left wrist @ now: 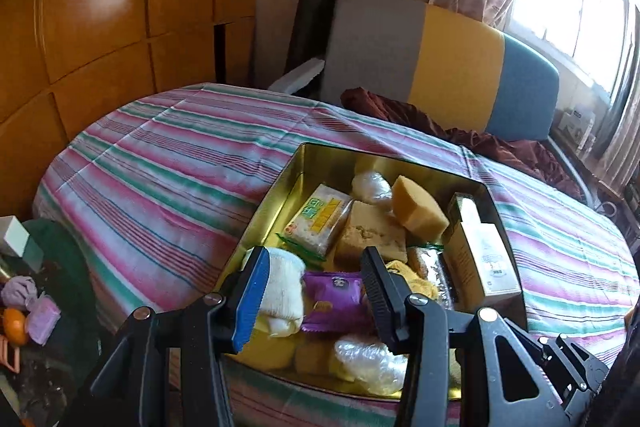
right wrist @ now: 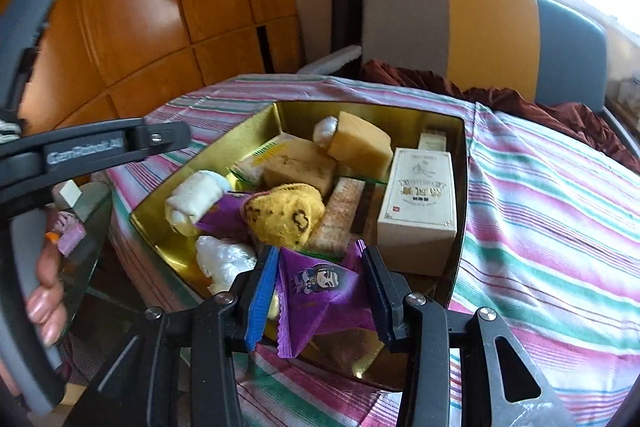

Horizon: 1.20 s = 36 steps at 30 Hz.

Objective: Organize objects
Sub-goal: 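Lower the purple packet into the gold tray and open the right tool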

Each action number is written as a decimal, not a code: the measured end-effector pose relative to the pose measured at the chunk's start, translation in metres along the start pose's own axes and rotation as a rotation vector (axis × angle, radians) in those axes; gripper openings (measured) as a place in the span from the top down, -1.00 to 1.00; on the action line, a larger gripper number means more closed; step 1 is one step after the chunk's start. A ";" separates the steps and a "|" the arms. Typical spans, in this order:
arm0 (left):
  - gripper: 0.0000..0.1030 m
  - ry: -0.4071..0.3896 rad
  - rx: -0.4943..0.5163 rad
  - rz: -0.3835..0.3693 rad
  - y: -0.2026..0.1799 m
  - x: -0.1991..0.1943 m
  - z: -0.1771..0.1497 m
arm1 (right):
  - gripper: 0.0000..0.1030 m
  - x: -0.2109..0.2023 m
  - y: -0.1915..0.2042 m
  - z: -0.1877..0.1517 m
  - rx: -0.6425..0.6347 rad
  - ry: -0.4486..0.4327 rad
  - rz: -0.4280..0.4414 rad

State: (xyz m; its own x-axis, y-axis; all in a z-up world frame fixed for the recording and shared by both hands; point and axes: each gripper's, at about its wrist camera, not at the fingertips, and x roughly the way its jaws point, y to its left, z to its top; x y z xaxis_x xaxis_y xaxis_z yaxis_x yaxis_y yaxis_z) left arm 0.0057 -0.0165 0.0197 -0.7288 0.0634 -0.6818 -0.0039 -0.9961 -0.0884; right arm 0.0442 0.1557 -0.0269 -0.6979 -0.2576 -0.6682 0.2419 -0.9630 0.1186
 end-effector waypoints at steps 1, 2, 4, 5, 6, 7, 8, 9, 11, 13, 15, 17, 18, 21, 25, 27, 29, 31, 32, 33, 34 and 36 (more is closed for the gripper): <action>0.07 0.000 0.005 0.004 -0.001 -0.001 0.000 | 0.15 0.000 0.000 0.000 0.003 0.004 -0.007; 0.07 -0.004 0.008 0.009 0.000 -0.002 -0.001 | 0.15 0.001 0.000 0.000 0.004 0.006 -0.014; 0.07 -0.011 0.011 0.019 0.000 -0.004 -0.002 | 0.15 0.001 0.001 0.000 0.005 0.012 -0.026; 0.07 -0.013 0.010 0.028 0.001 -0.005 -0.003 | 0.15 0.001 0.001 0.000 0.008 0.015 -0.027; 0.07 -0.013 0.002 0.036 0.003 -0.006 -0.003 | 0.15 0.001 0.001 0.000 0.012 0.018 -0.030; 0.07 -0.011 -0.003 0.036 0.004 -0.007 -0.003 | 0.15 0.000 0.001 0.000 0.013 0.019 -0.034; 0.07 -0.005 -0.012 0.035 0.006 -0.006 -0.004 | 0.15 0.000 0.001 0.001 0.015 0.020 -0.038; 0.07 -0.001 -0.020 0.034 0.008 -0.006 -0.004 | 0.15 -0.001 0.001 0.001 0.017 0.019 -0.039; 0.07 0.008 -0.037 0.039 0.012 -0.005 -0.005 | 0.15 -0.002 0.002 0.002 0.019 0.017 -0.043; 0.07 0.011 -0.043 0.046 0.014 -0.004 -0.005 | 0.15 -0.003 0.003 0.004 0.014 0.014 -0.050; 0.07 0.012 -0.045 0.063 0.015 -0.004 -0.006 | 0.15 -0.004 0.004 0.004 0.012 0.010 -0.050; 0.07 0.013 -0.045 0.077 0.016 -0.004 -0.006 | 0.14 -0.003 0.005 0.004 0.017 0.013 -0.048; 0.07 0.014 -0.048 0.087 0.016 -0.004 -0.006 | 0.13 -0.003 0.005 0.004 0.021 0.014 -0.049; 0.07 0.028 -0.051 0.092 0.016 -0.002 -0.006 | 0.05 -0.001 0.004 0.003 0.036 0.022 -0.049; 0.07 0.042 -0.045 0.104 0.016 -0.001 -0.006 | 0.04 -0.001 0.003 0.002 0.046 0.024 -0.040; 0.07 0.038 -0.043 0.108 0.015 -0.003 -0.006 | 0.02 -0.002 0.003 0.002 0.049 0.020 -0.034; 0.07 0.035 -0.038 0.107 0.014 -0.004 -0.005 | -0.05 -0.003 0.002 0.002 0.055 0.019 -0.034; 0.07 0.034 -0.038 0.105 0.015 -0.006 -0.005 | -0.15 -0.005 0.002 0.002 0.059 0.014 -0.034; 0.07 0.032 -0.035 0.105 0.014 -0.007 -0.005 | -0.18 -0.006 0.001 0.003 0.063 0.013 -0.033; 0.07 0.032 -0.031 0.110 0.014 -0.007 -0.005 | -0.23 -0.007 0.000 0.003 0.067 0.012 -0.035; 0.07 0.032 -0.028 0.119 0.013 -0.008 -0.005 | -0.26 -0.008 0.000 0.004 0.071 0.010 -0.036; 0.07 0.024 -0.011 0.135 0.012 -0.010 -0.005 | -0.35 -0.013 -0.001 0.006 0.079 0.000 -0.040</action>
State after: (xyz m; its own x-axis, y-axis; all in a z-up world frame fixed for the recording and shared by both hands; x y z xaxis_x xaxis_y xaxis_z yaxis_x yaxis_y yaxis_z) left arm 0.0160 -0.0288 0.0220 -0.7058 -0.0699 -0.7049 0.1011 -0.9949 -0.0025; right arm 0.0488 0.1598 -0.0135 -0.7062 -0.2188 -0.6733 0.1600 -0.9758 0.1493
